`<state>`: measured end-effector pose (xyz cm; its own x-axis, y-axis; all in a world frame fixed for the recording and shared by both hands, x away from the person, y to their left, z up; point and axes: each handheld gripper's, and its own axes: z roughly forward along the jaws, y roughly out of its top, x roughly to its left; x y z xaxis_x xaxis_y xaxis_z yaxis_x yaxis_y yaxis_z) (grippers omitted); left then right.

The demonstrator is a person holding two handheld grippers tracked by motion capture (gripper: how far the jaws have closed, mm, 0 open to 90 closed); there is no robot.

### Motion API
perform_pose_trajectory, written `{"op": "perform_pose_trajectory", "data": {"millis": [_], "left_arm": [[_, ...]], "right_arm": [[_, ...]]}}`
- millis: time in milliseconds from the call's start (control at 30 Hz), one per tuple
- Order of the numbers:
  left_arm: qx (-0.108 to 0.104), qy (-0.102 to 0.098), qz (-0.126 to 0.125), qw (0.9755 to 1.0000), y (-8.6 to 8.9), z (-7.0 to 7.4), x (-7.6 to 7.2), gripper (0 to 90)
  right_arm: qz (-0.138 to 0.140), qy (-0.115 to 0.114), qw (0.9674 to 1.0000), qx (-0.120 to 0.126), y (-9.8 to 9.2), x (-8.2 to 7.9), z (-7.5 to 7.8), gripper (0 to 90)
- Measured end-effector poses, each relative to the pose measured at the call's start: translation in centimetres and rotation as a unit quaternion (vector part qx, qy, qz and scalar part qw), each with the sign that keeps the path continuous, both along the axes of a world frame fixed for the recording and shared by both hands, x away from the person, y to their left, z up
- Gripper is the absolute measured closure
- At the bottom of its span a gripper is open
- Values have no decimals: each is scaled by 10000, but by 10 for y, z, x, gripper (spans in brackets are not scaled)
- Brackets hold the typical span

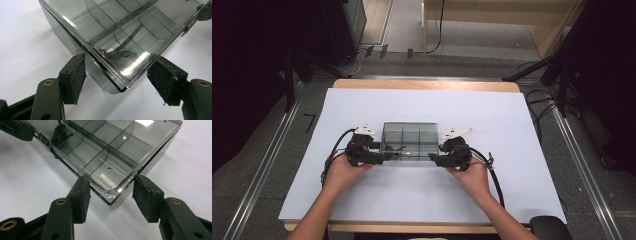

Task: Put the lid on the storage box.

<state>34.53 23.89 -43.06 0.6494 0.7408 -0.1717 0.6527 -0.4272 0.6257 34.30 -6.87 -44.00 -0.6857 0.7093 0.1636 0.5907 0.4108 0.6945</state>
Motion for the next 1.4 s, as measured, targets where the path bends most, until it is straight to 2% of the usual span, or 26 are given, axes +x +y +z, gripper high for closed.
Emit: {"op": "perform_pose_trajectory", "data": {"millis": [700, 800, 1067, 1400], "left_arm": [[9, 27, -13, 10000, 1, -3, -2, 326], [-33, 112, -31, 9999, 1, -5, -1, 309], [-32, 100, -37, 9999, 1, -5, 0, 302], [-52, 197, -43, 9998, 1, -6, 1, 296]], "right_arm": [[4, 0, 10000, -42, -1, -2, -3, 488], [2, 120, 9999, -2, -1, -1, -5, 480], [14, 99, 9999, -15, -1, -2, -5, 481], [67, 130, 9999, -40, 0, -2, -6, 455]]}}
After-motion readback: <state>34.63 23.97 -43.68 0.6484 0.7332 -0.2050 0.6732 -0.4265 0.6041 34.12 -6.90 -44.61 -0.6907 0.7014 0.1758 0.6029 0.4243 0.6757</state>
